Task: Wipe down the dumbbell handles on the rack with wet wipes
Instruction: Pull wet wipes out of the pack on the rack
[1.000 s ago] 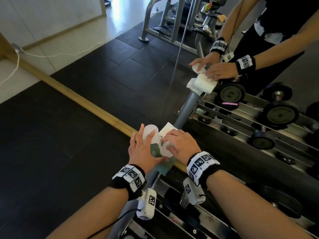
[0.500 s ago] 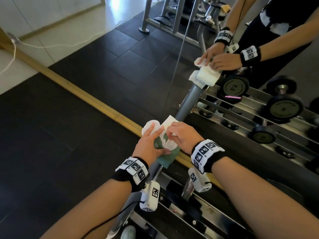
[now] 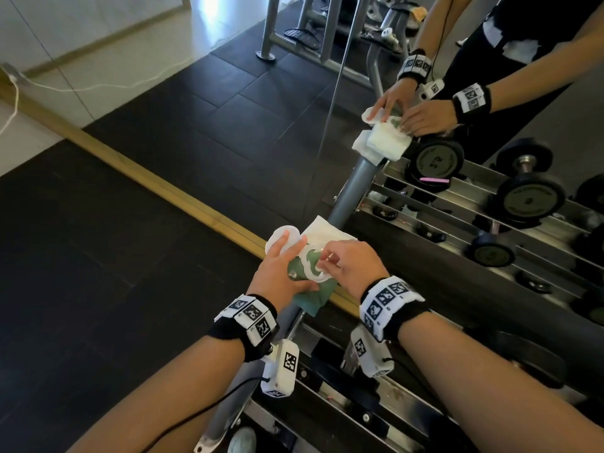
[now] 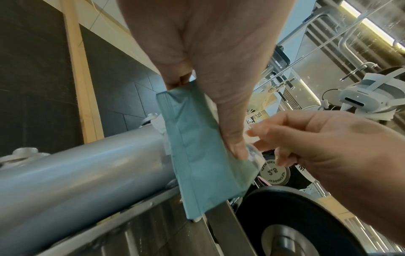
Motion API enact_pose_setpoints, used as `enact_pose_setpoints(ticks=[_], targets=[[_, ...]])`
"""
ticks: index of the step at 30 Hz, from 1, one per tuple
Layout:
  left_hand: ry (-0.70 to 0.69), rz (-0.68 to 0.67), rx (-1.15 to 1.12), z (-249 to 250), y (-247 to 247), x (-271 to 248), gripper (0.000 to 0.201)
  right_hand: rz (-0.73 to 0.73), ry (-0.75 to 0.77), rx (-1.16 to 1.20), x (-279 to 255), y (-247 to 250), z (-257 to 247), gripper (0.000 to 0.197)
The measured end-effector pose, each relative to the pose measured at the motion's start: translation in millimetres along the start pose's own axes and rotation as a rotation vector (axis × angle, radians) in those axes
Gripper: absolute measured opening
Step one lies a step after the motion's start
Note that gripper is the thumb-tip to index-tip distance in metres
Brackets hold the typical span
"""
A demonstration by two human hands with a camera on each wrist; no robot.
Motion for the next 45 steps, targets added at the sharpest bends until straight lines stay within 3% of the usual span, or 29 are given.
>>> enact_pose_setpoints(ticks=[6,11,18,22,28,33,40,45], targets=[[-0.018,-0.007,0.025,-2,0,2,0.098,0.071,-0.218,0.108,2,-12,6,0.013],[-0.021,0.002,0.027,-2,1,2,0.099,0.041,-0.305,0.161,6,-19,7,0.004],[-0.037,0.028,0.007,2,3,0,0.096,0.003,-0.235,-0.059,7,-23,-3,0.016],[-0.047,0.047,-0.02,1,2,-1,0.096,-0.047,-0.241,0.113,3,-21,4,0.003],[-0.068,0.038,0.01,0,6,-1,0.097,-0.053,-0.278,0.196,0,-11,9,0.009],[-0.062,0.032,0.022,1,6,-2,0.097,-0.033,-0.246,0.413,5,7,12,0.012],[-0.061,0.025,0.004,-1,4,-1,0.096,-0.044,-0.152,0.186,2,-12,0,0.018],[-0.066,0.029,-0.002,-5,4,0,0.096,0.004,-0.19,0.15,7,-14,4,0.014]])
Point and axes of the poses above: each hand's wrist, its own x-axis towards the middle knuckle, its own y-axis out of the back of the hand, z = x × y, the point moved 7 cm from there along x, towards the middle knuckle, and after that the axes turned 11 degrees about -y, right-handed, at the moved point
